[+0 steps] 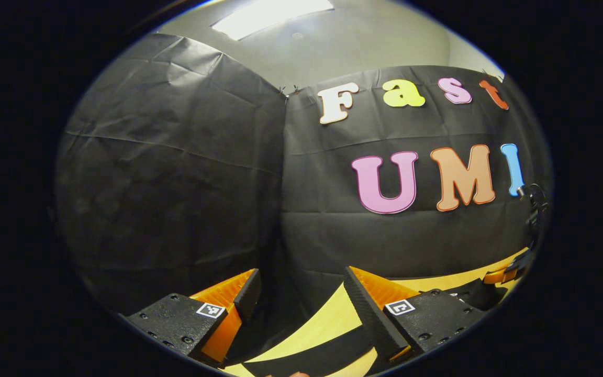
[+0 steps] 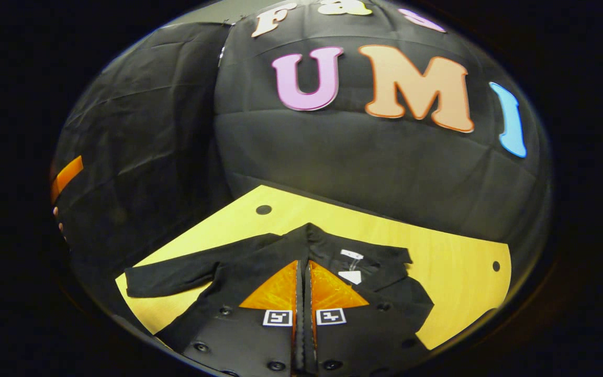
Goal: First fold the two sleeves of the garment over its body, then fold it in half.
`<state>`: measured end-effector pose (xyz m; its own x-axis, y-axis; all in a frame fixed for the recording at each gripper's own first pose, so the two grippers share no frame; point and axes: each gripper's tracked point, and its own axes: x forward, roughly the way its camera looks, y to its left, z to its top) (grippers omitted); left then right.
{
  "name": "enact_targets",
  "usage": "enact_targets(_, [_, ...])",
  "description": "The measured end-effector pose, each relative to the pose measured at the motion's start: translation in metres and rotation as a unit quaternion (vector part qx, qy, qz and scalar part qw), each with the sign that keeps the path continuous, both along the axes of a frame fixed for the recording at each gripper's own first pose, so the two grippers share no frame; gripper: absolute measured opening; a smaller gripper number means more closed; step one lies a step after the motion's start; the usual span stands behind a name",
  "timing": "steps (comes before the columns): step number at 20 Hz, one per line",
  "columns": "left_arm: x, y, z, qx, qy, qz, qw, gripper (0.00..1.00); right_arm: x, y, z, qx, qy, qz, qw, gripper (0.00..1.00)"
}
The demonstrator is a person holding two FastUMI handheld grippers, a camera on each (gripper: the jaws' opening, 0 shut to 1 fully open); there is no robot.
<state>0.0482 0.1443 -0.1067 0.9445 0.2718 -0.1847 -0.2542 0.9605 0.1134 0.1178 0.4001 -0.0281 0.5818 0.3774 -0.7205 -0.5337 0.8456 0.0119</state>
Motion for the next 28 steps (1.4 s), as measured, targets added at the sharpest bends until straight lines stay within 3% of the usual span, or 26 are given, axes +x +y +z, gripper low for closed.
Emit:
enact_targets(1, [0.001,0.005,-0.001,0.001,0.002,0.002,1.000,0.95,-0.001,0.011,-0.007,-0.003,0.005,0.008,1.000,0.02])
enact_targets(9, [0.000,0.035,-0.017,0.000,0.012,0.016,1.000,0.95,0.004,0.062,-0.048,-0.047,0.025,0.038,0.998,0.02])
enact_targets(10, [0.002,0.035,-0.017,0.000,0.010,0.016,1.000,0.99,0.001,0.068,-0.044,-0.036,0.021,0.043,0.998,0.22])
enact_targets(11, [0.003,0.036,-0.016,0.001,0.008,0.016,1.000,0.95,-0.002,0.071,-0.036,-0.023,0.008,0.045,0.999,0.41])
enact_targets(13, [0.000,0.038,-0.018,0.001,0.007,0.016,1.000,0.95,0.014,0.077,-0.019,-0.007,-0.044,0.044,0.998,0.80])
enact_targets(14, [0.000,0.039,-0.018,-0.001,0.007,0.018,1.000,0.99,0.014,0.074,-0.008,-0.007,-0.062,0.044,0.997,1.00])
enact_targets(15, [-0.001,0.040,-0.021,-0.004,0.009,0.019,1.000,0.95,0.014,0.073,0.000,-0.007,-0.076,0.043,0.996,1.00])
enact_targets(17, [-0.003,0.046,-0.027,-0.012,0.014,0.021,1.000,0.99,0.012,0.068,0.014,-0.003,-0.091,0.036,0.995,0.99])
enact_targets(18, [-0.002,0.046,-0.032,-0.015,0.016,0.021,1.000,0.95,0.012,0.064,0.019,0.003,-0.096,0.031,0.995,0.99])
enact_targets(21, [0.002,0.051,-0.054,-0.023,0.031,0.024,0.999,0.99,0.011,0.053,0.040,0.014,-0.113,0.015,0.993,0.98])
enact_targets(25, [-0.001,0.058,-0.100,-0.031,0.071,0.026,0.997,1.00,0.008,0.032,0.066,0.026,-0.136,-0.014,0.990,1.00])
enact_targets(26, [-0.006,0.060,-0.114,-0.035,0.083,0.024,0.996,0.95,0.007,0.026,0.071,0.029,-0.141,-0.023,0.989,0.97])
enact_targets(28, [-0.017,0.061,-0.145,-0.050,0.119,0.015,0.992,0.95,0.005,0.019,0.083,0.038,-0.151,-0.039,0.987,0.99])
